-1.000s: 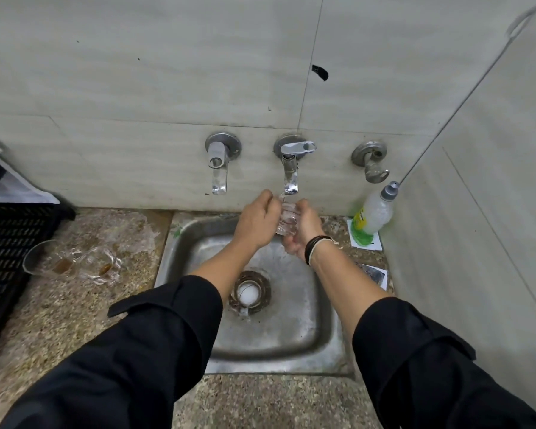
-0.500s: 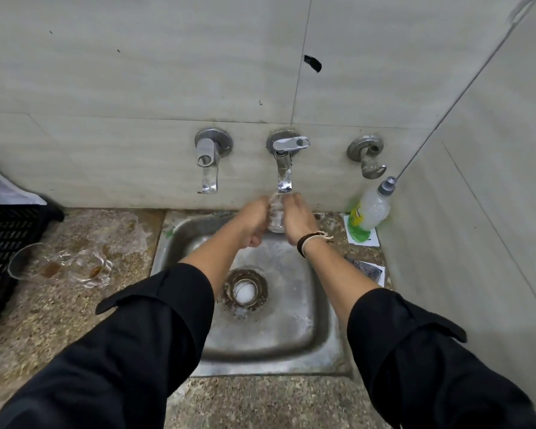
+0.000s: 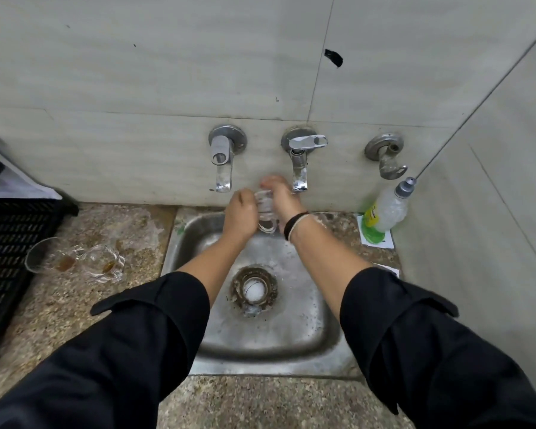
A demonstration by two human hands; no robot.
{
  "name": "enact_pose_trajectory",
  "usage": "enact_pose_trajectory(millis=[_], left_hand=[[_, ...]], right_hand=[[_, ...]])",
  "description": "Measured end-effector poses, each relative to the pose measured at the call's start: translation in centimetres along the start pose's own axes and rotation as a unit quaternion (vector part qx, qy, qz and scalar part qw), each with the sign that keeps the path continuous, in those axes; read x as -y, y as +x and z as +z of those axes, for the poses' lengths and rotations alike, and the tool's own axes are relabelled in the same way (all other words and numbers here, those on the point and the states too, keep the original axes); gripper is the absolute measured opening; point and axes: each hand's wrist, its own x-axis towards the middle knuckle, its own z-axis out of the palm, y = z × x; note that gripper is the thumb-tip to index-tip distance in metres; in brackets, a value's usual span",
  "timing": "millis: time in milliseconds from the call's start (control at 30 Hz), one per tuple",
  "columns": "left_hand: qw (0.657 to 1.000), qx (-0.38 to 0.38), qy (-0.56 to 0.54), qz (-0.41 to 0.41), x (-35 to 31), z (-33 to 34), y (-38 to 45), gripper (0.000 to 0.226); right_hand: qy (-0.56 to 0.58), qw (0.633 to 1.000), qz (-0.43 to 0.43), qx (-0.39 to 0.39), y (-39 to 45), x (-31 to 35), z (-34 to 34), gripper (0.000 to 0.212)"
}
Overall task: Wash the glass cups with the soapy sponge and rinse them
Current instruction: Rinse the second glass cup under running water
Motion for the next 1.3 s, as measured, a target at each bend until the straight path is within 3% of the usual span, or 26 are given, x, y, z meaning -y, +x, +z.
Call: enact_pose_trajectory(millis=[67,167,267,333,400,467,533,600,700,800,933,1000,1067,1167,1233,1300], left_hand=[[0.996,0.044,-0.053,-0.049,0.0,-0.3,0.4,0.036],[0.992,0.123,0.003,0.012,-0.2,-0.2,-0.2,0.035],[0.997,0.071,-0.025,-0.004,0.1,0.0,0.1,0.032],[0.992,0.096,-0.069,-0.039,0.5,0.0,0.0,0.030],[0.987,0.138,-0.064,-0.051,0.9,0.2,-0.8,0.028],[0.991,0.119,-0.055,-0.042,1.0,1.1,-1.5,0.029],[0.989,0.061,-0.116,-0.071,1.1,1.6,-1.3,0.031],[0.964,0.048,-0.223,-0.136,1.1,1.6,-0.8,0.033],[0.906,0.089,-0.373,-0.180,1.2,1.9,-1.0,0.041],[0.849,0.135,-0.471,-0.199,0.7,2.2,-1.4,0.043],[0.794,0.185,-0.505,-0.283,-0.7,2.2,-1.9,0.065],[0.761,0.161,-0.537,-0.327,-1.9,2.7,-2.4,0.064],[0.755,0.131,-0.554,-0.325,-2.6,3.0,-2.1,0.047],[0.776,0.065,-0.548,-0.305,-2.4,3.6,-1.6,0.038],[0.788,0.072,-0.537,-0.292,-1.9,4.3,-1.9,0.038],[0.793,0.074,-0.538,-0.275,-1.9,4.4,-2.0,0.037]], right_hand=[[0.002,0.999,-0.037,0.002,-0.3,-0.4,0.1,0.012],[0.125,0.991,0.001,-0.049,1.0,0.4,-1.4,0.029],[0.081,0.994,-0.012,-0.067,1.0,-0.8,-0.2,0.040],[0.065,0.996,-0.004,-0.061,0.4,-1.7,-0.1,0.040],[0.106,0.991,0.007,-0.082,-0.8,0.2,-0.9,0.030],[0.162,0.981,-0.008,-0.107,-0.7,1.3,-1.6,0.034],[0.050,0.994,-0.031,-0.091,-1.9,1.1,-0.7,0.032],[-0.126,0.989,-0.062,-0.047,-3.3,-1.0,-0.1,0.029],[-0.356,0.920,-0.165,0.020,-5.3,-4.5,-1.6,0.045],[-0.421,0.859,-0.290,-0.035,-6.5,-5.2,-3.8,0.028],[-0.648,0.651,-0.377,-0.119,-4.9,-4.2,-6.3,0.015],[-0.708,0.591,-0.369,-0.115,-5.3,-3.1,-6.3,0.011],[-0.712,0.620,-0.327,-0.052,-6.0,-2.9,-5.7,0.022],[-0.642,0.735,-0.209,0.063,-7.8,-3.2,-4.9,0.056],[-0.638,0.746,-0.171,0.083,-7.8,-2.9,-4.8,0.071],[-0.635,0.749,-0.164,0.095,-7.4,-2.3,-4.5,0.070]])
